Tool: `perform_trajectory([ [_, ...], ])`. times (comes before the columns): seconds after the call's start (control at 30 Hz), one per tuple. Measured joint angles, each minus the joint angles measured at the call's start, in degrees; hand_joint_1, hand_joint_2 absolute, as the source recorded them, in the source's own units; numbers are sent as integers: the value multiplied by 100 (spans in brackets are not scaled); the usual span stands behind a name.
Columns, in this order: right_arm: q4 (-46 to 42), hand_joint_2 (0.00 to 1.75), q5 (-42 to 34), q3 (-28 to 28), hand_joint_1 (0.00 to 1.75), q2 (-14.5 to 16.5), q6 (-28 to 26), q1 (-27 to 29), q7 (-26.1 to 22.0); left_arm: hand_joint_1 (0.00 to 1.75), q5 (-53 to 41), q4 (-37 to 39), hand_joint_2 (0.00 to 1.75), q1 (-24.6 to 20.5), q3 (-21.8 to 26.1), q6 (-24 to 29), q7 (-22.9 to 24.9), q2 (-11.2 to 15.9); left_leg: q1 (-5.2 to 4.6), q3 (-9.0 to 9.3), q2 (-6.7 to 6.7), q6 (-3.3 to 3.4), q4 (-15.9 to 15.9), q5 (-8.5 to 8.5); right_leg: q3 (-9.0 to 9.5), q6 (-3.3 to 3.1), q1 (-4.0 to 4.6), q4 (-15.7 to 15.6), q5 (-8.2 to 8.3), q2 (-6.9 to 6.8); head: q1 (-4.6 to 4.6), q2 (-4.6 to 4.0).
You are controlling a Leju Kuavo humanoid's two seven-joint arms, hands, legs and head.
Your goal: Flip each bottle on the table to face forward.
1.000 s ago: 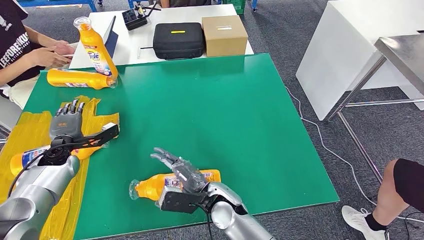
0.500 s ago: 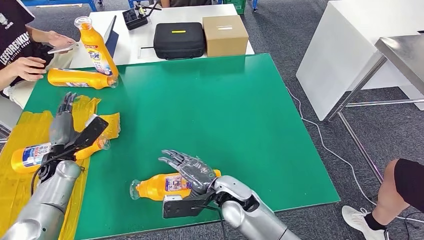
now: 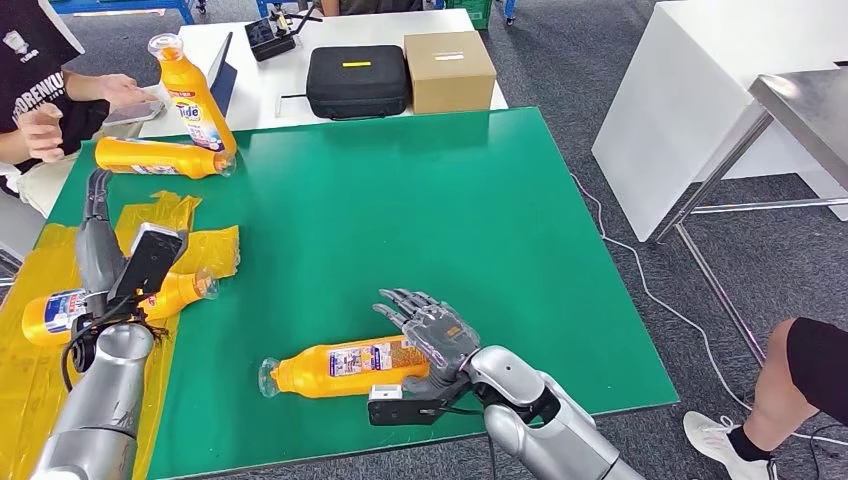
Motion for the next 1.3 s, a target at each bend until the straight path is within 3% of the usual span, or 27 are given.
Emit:
perform_trajectory([
  [0.57,385,175,-544,120,0,-172,149,-85,-95,0,352,124,175,-96,-7,147,-224,-128,0,-1,2,0,0,0,0,0,-1,0,0,0,0,-1],
  [1.07,1998,175,-747,512,0,511,101,-811,-154,0,356,525,175,-265,-233,453,-187,-274,2,4,15,-1,0,1,0,0,2,2,0,8,0,-1],
  [1.27,2313,175,-664,599,0,639,43,-967,-100,0,384,558,175,-267,-247,464,-175,-277,2,12,16,-1,0,1,8,0,2,1,1,8,0,0],
  [1.3,2379,175,-601,615,44,659,4,-996,-69,0,402,563,175,-267,-251,466,-172,-277,2,14,16,-1,0,1,10,0,2,1,1,8,0,0],
])
